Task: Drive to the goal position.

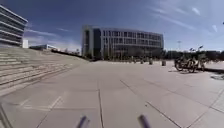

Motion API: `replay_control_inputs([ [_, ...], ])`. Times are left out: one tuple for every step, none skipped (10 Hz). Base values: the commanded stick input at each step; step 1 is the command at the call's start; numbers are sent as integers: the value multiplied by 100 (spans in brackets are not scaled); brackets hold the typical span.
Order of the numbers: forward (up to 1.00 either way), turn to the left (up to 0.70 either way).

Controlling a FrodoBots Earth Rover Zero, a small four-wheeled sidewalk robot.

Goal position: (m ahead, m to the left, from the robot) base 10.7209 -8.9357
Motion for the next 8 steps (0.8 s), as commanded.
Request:
replay_control_inputs([
  [70, 0],
  [70, 0],
  [70, 0],
  [70, 0],
  [70, 0],
  [70, 0],
  [70, 0],
  [70, 19],
])
